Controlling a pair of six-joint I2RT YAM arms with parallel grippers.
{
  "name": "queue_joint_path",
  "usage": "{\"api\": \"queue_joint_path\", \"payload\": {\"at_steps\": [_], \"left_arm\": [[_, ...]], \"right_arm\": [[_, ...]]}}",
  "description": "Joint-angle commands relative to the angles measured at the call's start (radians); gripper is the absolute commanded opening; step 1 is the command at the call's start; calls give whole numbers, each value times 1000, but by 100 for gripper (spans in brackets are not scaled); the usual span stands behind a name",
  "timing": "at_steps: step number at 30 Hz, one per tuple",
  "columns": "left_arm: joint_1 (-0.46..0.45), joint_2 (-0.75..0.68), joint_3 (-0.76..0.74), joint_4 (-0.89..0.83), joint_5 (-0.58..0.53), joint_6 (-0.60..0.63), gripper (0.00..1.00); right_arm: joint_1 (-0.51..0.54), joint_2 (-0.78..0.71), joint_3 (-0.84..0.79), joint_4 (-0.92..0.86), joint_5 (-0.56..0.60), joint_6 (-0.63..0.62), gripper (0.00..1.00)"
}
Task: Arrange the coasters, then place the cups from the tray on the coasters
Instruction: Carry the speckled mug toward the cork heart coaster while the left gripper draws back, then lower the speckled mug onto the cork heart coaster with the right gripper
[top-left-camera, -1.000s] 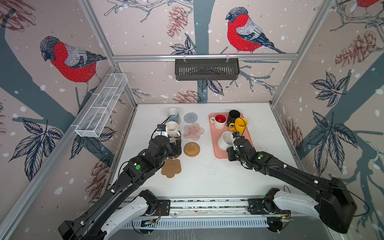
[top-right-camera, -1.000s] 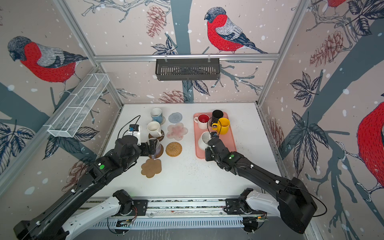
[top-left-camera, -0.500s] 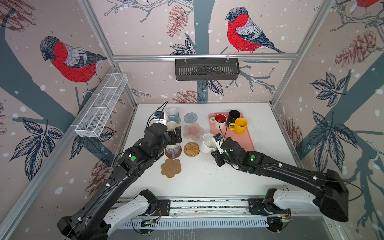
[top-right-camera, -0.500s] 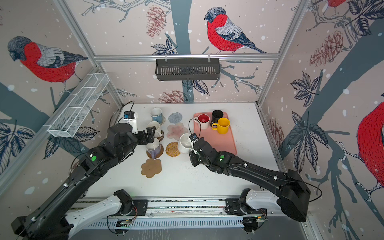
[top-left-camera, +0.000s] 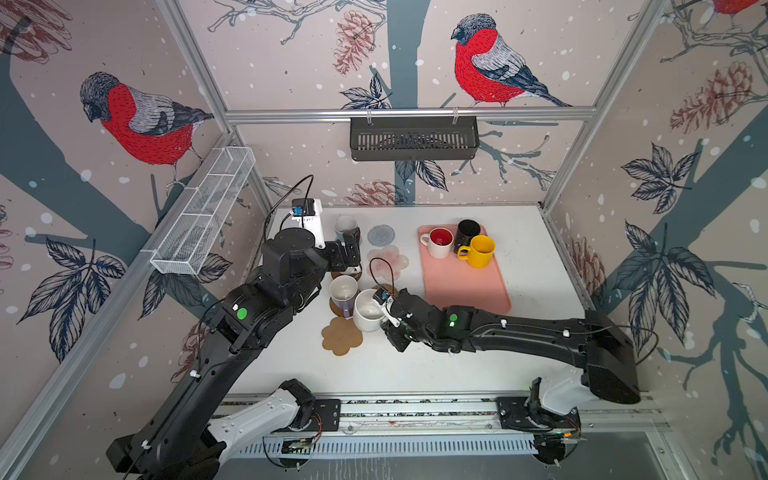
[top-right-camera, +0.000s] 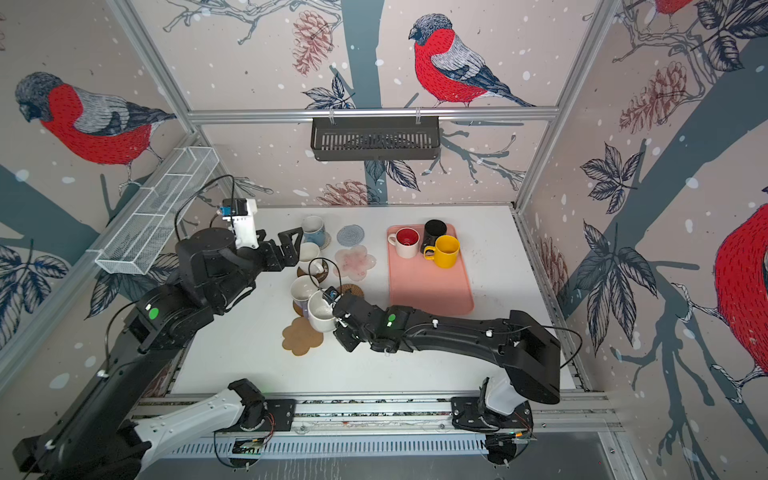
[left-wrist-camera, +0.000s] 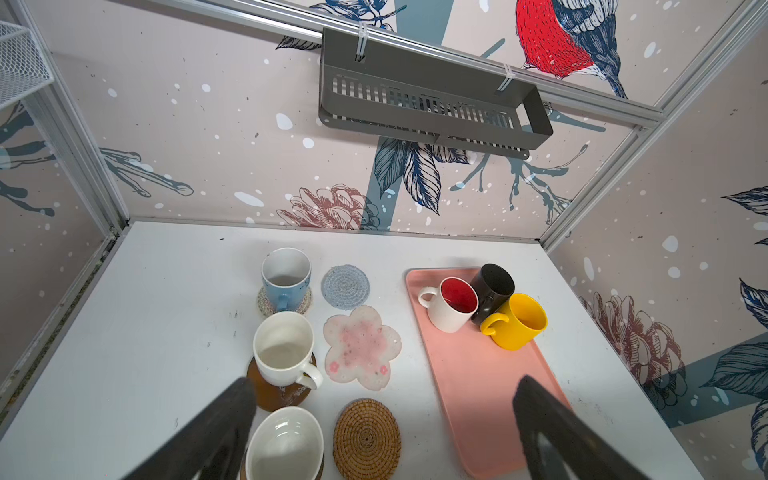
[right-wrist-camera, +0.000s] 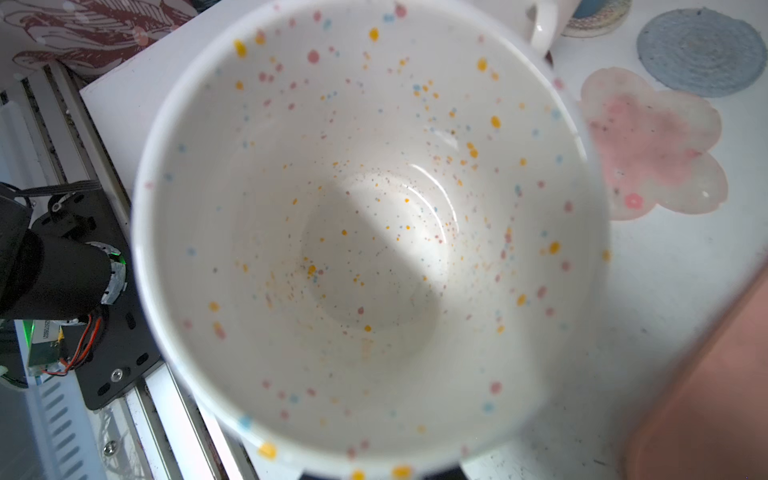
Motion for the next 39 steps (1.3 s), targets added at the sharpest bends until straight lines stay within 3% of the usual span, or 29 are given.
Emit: {"api": "queue_joint_path", "payload": {"at_steps": [1, 16, 39], "left_arm": [[3, -4, 3, -15, 7, 18, 97], [3, -19, -39, 9, 14, 29, 97], [4, -53, -115, 38, 14, 26, 97]], "right_arm": [[26, 51, 52, 41, -4, -37, 1], [88, 268, 228, -11, -19, -91, 1], [69, 409, 344, -12, 23, -106, 0]]}}
